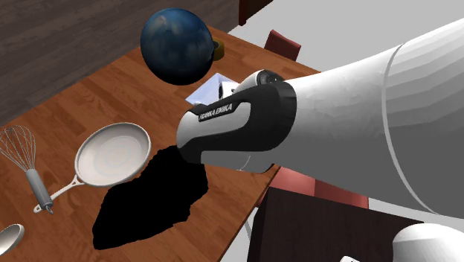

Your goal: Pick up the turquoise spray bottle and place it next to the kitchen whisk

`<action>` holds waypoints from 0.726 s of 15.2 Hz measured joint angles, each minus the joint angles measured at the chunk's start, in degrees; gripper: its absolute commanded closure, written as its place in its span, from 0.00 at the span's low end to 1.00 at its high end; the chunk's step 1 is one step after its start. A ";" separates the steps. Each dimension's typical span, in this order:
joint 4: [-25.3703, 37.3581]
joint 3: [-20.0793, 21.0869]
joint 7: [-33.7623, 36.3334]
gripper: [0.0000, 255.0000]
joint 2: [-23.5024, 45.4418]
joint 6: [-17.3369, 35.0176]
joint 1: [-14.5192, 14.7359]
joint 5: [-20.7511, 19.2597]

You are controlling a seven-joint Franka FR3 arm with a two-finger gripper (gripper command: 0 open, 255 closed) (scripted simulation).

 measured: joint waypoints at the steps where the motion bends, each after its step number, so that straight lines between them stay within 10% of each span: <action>1: 0.18 0.34 -0.84 0.00 0.29 -0.05 -0.24 1.08; 5: 0.37 0.65 -1.54 0.00 0.57 -0.11 -0.44 2.03; 6: 0.37 0.66 -1.56 1.00 0.58 -0.11 -0.45 2.06; 11: 0.39 0.67 -1.61 1.00 0.59 -0.10 -0.47 2.12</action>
